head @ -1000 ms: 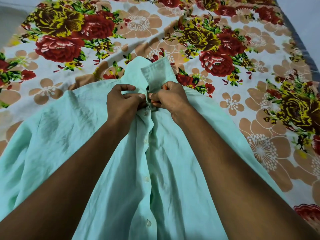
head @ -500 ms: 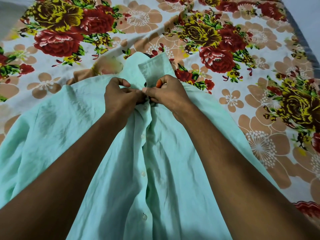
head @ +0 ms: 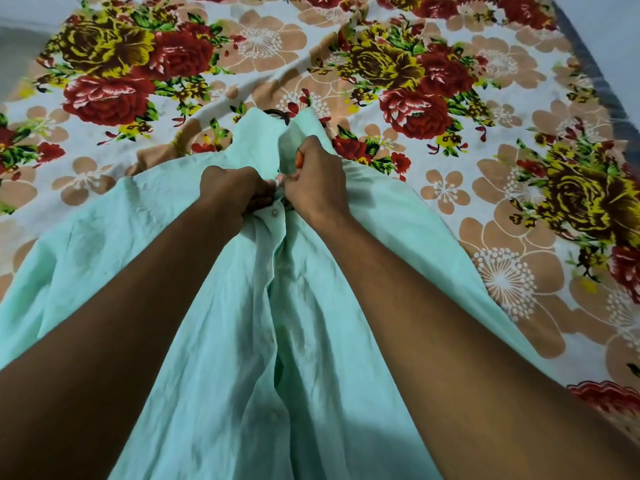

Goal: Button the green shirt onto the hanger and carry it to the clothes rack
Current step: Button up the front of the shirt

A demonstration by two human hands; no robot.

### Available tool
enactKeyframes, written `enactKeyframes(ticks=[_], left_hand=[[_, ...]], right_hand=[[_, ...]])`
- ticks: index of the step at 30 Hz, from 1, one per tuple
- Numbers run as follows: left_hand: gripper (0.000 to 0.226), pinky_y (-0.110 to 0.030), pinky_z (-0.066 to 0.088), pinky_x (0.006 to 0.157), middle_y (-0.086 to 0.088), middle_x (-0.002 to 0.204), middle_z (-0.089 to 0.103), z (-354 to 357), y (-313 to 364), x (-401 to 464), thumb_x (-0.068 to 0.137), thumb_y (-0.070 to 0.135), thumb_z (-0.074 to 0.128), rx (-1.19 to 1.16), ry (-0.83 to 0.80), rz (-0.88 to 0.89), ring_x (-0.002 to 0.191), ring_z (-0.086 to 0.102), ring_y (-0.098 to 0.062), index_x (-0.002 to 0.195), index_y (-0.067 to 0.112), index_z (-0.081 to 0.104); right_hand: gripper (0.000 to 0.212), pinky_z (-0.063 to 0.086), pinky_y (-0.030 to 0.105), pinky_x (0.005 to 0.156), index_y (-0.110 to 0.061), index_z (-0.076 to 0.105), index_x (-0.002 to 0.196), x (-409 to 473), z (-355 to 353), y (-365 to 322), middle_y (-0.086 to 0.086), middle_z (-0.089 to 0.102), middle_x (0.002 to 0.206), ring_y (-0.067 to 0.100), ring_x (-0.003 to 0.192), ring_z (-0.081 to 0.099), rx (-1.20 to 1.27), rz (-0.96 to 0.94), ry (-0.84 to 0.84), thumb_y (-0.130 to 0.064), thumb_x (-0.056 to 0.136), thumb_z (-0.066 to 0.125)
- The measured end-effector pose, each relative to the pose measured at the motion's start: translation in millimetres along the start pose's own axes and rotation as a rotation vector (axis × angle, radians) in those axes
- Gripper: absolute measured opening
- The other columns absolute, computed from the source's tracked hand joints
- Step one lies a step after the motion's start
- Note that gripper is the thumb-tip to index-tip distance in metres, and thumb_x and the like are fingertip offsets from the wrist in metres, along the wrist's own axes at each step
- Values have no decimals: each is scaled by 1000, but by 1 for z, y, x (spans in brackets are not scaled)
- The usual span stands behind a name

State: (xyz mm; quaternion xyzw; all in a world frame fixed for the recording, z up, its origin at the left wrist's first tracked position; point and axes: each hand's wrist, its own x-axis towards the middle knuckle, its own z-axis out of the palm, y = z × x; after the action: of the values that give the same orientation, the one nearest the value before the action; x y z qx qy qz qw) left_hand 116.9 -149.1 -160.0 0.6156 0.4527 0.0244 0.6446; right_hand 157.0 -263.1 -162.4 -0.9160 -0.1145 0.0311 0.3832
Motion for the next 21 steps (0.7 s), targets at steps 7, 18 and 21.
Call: enactKeyframes(ticks=[7, 18, 21], left_hand=[[14, -42, 64, 76, -9, 85, 74, -30, -16, -25, 78, 19, 78, 263, 105, 482, 76, 74, -25, 84, 13, 67], [29, -40, 53, 95, -2, 118, 72, -229, -118, -157, 91, 20, 68, 802, 346, 805, 107, 66, -23, 120, 14, 69], [31, -36, 48, 98, -5, 122, 71, -263, -143, -191, 92, 20, 66, 873, 375, 791, 111, 65, -30, 122, 12, 69]], right_hand=[[26, 49, 37, 77, -16, 62, 103, -32, 1, -9, 4, 62, 109, 27, 105, 57, -223, -221, 73, 1, 84, 66], [48, 49, 42, 99, -12, 58, 137, -192, 67, -81, 7, 58, 142, 28, 133, 51, -230, -700, -138, -29, 94, 67], [48, 49, 41, 101, -11, 58, 137, -237, 75, -98, 8, 59, 142, 28, 133, 52, -195, -755, -203, -27, 93, 67]])
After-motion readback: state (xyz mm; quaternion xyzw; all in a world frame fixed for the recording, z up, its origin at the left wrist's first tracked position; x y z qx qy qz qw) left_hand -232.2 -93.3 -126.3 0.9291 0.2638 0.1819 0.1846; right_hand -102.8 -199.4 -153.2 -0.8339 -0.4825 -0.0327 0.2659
